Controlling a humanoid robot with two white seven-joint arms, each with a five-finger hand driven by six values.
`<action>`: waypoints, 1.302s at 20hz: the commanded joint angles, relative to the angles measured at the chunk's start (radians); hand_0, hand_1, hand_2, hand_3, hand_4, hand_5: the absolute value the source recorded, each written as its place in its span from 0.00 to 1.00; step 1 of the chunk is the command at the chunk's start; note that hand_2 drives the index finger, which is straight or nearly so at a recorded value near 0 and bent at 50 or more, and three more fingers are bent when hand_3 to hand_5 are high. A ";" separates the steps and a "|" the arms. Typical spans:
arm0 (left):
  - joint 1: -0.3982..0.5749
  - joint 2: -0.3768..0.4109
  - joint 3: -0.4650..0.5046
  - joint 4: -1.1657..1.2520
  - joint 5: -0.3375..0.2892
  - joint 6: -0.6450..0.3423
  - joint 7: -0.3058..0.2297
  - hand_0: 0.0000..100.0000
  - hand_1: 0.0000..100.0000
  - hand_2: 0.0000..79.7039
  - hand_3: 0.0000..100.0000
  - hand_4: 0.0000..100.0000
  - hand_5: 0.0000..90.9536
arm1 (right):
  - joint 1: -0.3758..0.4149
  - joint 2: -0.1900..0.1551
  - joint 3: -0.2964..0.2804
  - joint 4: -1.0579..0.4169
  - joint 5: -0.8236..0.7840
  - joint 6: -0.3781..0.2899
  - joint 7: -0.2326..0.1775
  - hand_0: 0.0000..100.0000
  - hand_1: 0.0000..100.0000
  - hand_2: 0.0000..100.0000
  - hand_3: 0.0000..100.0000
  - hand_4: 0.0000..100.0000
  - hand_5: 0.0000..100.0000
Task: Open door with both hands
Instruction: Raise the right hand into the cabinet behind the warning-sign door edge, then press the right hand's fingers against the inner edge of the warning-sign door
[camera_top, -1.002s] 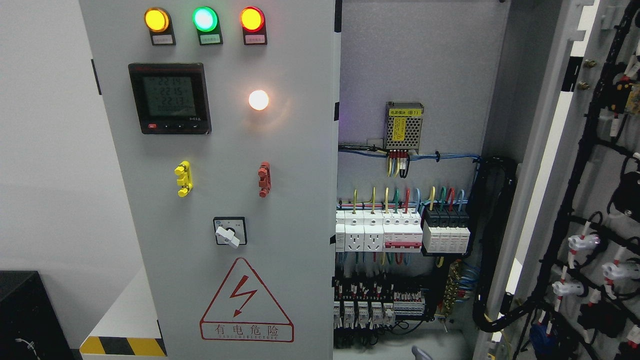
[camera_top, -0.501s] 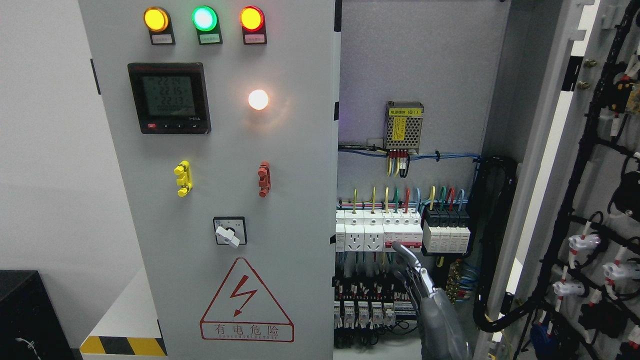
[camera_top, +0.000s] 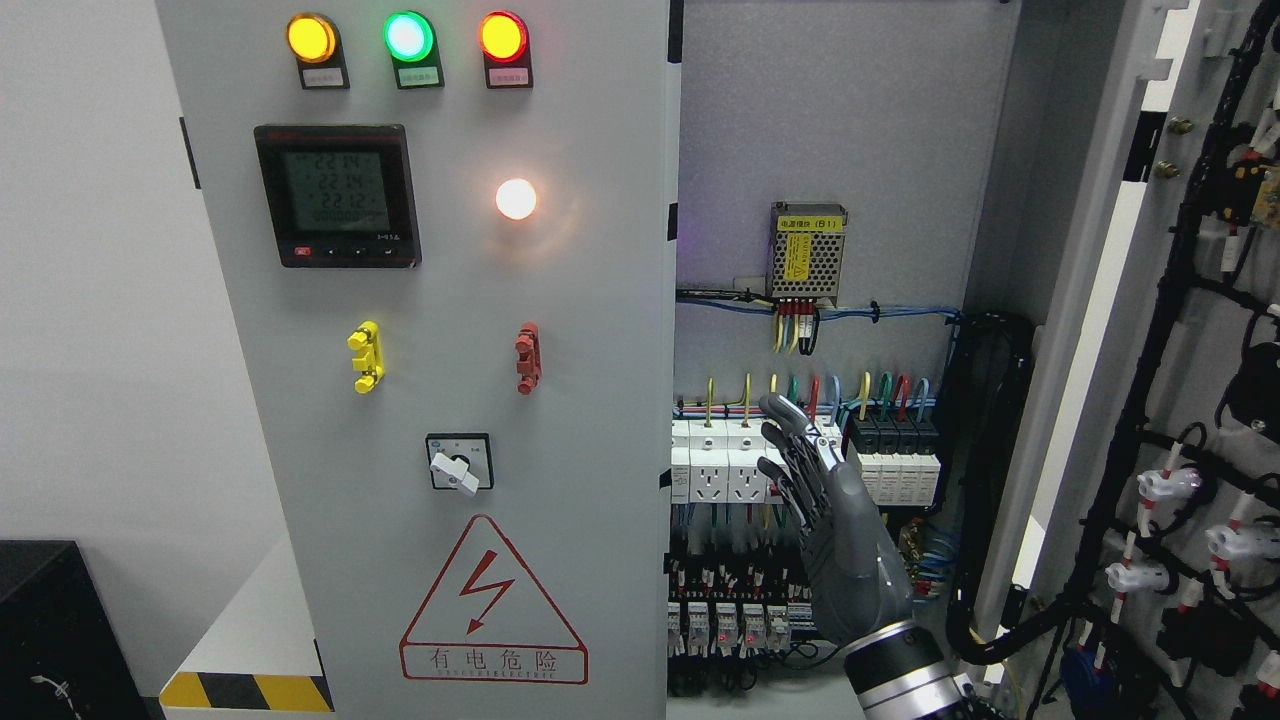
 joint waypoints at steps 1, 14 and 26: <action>0.002 -0.001 0.019 0.001 0.000 0.000 0.003 0.00 0.00 0.00 0.00 0.00 0.00 | -0.070 0.015 -0.006 0.138 -0.026 0.054 0.004 0.00 0.00 0.00 0.00 0.00 0.00; 0.002 -0.001 0.019 -0.001 0.000 0.000 0.005 0.00 0.00 0.00 0.00 0.00 0.00 | -0.154 0.013 -0.013 0.261 -0.029 0.077 0.007 0.00 0.00 0.00 0.00 0.00 0.00; 0.002 -0.001 0.019 -0.001 0.000 0.000 0.003 0.00 0.00 0.00 0.00 0.00 0.00 | -0.237 0.010 -0.016 0.338 -0.078 0.080 0.117 0.00 0.00 0.00 0.00 0.00 0.00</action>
